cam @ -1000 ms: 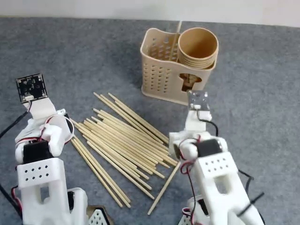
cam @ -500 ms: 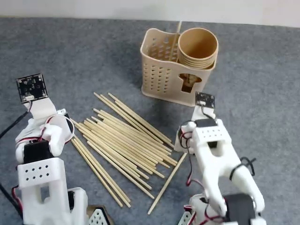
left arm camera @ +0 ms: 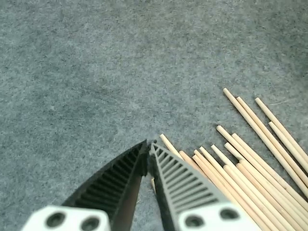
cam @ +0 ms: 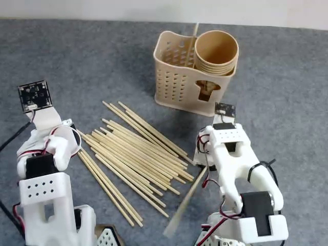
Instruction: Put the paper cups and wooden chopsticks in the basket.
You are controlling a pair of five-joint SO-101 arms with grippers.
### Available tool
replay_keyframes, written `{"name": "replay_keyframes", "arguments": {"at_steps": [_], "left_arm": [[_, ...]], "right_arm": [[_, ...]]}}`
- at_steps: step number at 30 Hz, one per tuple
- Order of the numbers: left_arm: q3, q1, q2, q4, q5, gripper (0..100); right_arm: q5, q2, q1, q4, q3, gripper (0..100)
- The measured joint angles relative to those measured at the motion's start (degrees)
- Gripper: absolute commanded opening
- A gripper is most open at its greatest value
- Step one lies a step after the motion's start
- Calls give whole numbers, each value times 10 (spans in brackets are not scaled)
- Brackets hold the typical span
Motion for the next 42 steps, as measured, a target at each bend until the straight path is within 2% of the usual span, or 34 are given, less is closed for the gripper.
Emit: {"name": "replay_keyframes", "arguments": {"at_steps": [4,12,24,35,42], "left_arm": [[0,0,0,0,0,31],[0,0,0,0,0,31],[0,0,0,-1,0,31],[0,0,0,-1,0,31],[0,0,0,-1,0,31]], "right_arm": [[0,1,0,13,-4,5],[0,-9,-2,138,-77,5],[0,-156,-3,318,-249,5],[0,-203,-3,320,-444,5],[0,-204,-24,230,-525,5]]}}
